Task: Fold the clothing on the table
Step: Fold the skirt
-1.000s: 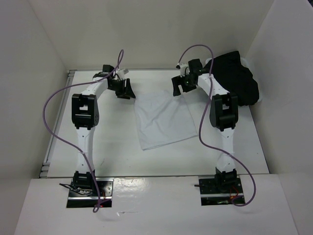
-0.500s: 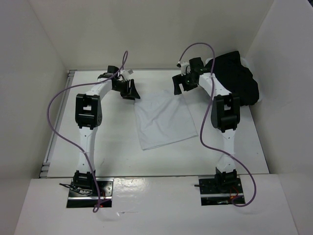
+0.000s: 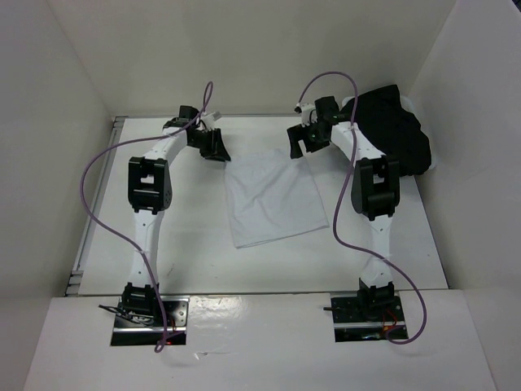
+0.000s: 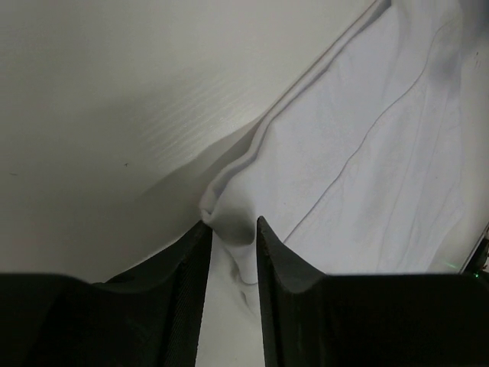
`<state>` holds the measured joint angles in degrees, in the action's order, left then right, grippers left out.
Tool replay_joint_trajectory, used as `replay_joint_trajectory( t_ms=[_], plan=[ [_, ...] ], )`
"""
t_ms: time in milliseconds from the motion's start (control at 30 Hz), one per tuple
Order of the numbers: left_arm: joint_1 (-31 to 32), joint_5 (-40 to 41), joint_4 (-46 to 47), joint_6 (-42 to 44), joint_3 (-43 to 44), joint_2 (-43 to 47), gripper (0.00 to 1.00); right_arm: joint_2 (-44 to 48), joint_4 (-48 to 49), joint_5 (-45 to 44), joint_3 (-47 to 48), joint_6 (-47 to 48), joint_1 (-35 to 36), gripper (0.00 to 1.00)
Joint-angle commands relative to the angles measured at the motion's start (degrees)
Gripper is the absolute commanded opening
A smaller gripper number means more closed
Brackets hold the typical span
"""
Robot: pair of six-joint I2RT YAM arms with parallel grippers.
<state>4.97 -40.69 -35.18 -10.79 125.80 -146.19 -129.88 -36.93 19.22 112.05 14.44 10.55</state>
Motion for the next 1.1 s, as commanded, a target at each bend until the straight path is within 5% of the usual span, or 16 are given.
replay_joint_trajectory(
  t_ms=[0,167,267,1067],
  plan=[
    [-0.05,1.31,-1.64,1.03,3.84,-1.2,0.36,1.92,1.42,-0.06,1.33,0.42,0.0,0.95],
    [-0.05,1.84,-3.05,3.4,7.17,-2.26,0.22,-0.27,0.89,0.46,5.36,-0.11,0.0,0.95],
    [-0.05,2.45,-4.1,4.45,7.7,-2.26,0.01,-2.39,0.28,0.99,9.66,-0.11,0.0,0.95],
    [0.48,3.68,-10.96,12.63,10.61,-3.31,0.0,-15.66,-1.39,16.19,18.64,-1.87,-5.45,0.92]
  ],
)
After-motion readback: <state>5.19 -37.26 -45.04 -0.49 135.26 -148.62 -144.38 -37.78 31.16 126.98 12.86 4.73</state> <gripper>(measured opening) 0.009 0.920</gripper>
